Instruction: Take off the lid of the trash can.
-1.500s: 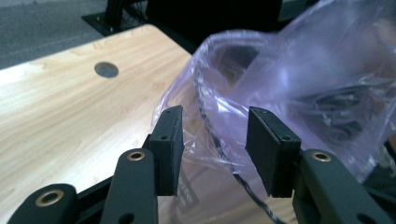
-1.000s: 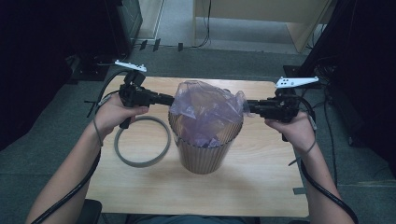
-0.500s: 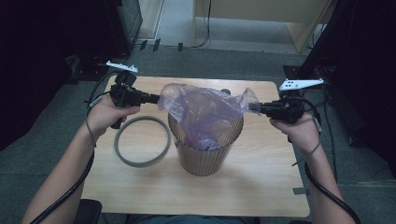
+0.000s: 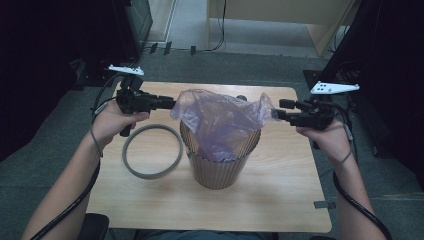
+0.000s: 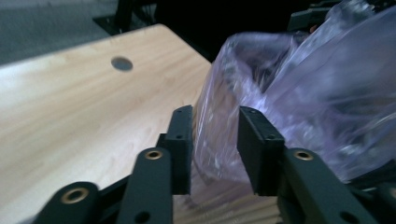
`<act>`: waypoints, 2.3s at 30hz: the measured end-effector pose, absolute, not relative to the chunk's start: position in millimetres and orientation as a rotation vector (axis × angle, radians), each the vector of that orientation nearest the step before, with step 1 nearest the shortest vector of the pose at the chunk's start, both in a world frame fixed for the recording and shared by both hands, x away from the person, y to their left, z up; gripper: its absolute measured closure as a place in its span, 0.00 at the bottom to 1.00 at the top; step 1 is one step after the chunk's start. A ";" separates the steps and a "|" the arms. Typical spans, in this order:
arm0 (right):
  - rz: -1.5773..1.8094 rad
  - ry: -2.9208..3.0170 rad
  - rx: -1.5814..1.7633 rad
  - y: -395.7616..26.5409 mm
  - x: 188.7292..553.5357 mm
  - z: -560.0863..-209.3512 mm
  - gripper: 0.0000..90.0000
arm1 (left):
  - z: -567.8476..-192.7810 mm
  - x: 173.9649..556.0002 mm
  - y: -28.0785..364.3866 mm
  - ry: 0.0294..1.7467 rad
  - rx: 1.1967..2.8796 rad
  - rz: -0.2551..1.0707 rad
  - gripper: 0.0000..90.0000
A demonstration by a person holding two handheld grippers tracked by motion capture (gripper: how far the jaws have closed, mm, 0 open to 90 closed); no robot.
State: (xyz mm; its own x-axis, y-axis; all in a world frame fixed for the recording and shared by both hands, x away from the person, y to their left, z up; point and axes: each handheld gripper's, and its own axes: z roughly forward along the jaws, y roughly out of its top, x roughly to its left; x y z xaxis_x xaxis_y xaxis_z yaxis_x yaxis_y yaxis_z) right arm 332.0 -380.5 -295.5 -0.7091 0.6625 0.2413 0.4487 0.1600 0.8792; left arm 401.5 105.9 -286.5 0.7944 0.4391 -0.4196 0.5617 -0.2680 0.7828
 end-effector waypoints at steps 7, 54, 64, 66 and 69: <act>1.643 2.175 1.097 -384.7 325.2 -270.6 0.44 | -259.9 392.0 104.5 0.704 1.882 -0.131 0.61; 1.546 2.353 1.067 -364.9 289.0 -316.8 0.81 | -302.9 359.6 107.5 0.762 2.030 -0.208 0.94; 1.599 2.307 0.983 -371.8 275.7 -292.9 0.43 | -273.7 355.5 113.8 0.715 1.967 -0.139 0.75; 1.597 2.306 0.990 -374.6 272.9 -288.6 0.41 | -268.6 355.9 114.9 0.717 1.953 -0.132 0.73; 1.612 2.282 0.982 -379.4 269.2 -277.9 0.46 | -260.5 356.8 116.2 0.708 1.930 -0.125 0.68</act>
State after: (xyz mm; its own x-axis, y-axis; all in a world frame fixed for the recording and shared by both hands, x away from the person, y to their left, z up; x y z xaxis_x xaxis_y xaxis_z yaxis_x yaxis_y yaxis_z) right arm 269.2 -379.4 -277.9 -0.7656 0.6045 0.2202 0.4096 0.1941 0.8914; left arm 356.8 116.2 -260.5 0.8209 0.4198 -0.3872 0.5270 -0.2956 0.7968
